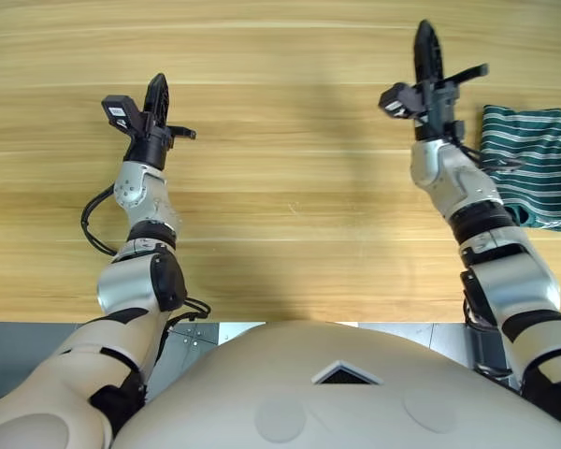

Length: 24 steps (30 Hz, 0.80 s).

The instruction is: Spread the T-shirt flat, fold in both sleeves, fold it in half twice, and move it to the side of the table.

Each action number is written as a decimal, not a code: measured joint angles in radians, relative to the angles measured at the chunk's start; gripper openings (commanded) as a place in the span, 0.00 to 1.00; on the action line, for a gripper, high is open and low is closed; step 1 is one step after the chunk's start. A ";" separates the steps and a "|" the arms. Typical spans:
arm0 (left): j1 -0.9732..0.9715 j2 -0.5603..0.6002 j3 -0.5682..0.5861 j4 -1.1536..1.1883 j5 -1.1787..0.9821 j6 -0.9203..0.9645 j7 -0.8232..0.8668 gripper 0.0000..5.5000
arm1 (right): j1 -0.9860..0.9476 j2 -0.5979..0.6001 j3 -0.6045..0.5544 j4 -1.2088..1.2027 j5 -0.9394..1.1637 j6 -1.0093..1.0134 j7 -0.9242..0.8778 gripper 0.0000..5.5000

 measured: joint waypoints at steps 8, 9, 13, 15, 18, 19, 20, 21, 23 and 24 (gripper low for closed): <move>-0.011 -0.004 -0.001 0.004 0.012 0.001 0.039 0.00 | -0.003 0.168 -0.263 0.100 0.664 -0.180 0.656 0.01; -0.011 -0.006 0.000 0.004 0.007 0.002 0.035 0.00 | -0.005 0.189 -0.331 0.099 0.796 -0.127 0.796 0.01; -0.030 -0.011 0.043 0.007 -0.035 0.053 0.030 0.00 | -0.027 0.228 -0.582 0.121 1.196 0.047 1.170 0.01; -0.080 -0.015 0.100 0.036 -0.101 0.150 0.025 0.00 | -0.076 0.255 -0.740 0.180 1.395 0.112 1.352 0.01; -0.121 -0.018 0.124 0.044 -0.117 0.191 0.015 0.00 | -0.110 0.264 -0.780 0.223 1.427 0.110 1.421 0.01; -0.121 -0.018 0.137 0.049 -0.123 0.206 0.013 0.00 | -0.113 0.263 -0.787 0.238 1.427 0.108 1.426 0.01; -0.121 -0.018 0.144 0.052 -0.132 0.213 0.013 0.00 | -0.114 0.263 -0.791 0.245 1.426 0.107 1.429 0.01; -0.121 -0.017 0.156 0.053 -0.143 0.228 0.011 0.00 | -0.115 0.263 -0.800 0.255 1.426 0.106 1.435 0.01; -0.121 -0.016 0.176 0.053 -0.154 0.249 0.008 0.00 | -0.119 0.262 -0.809 0.257 1.426 0.103 1.444 0.01; -0.122 -0.016 0.183 0.054 -0.157 0.259 0.005 0.00 | -0.122 0.262 -0.811 0.259 1.426 0.098 1.444 0.01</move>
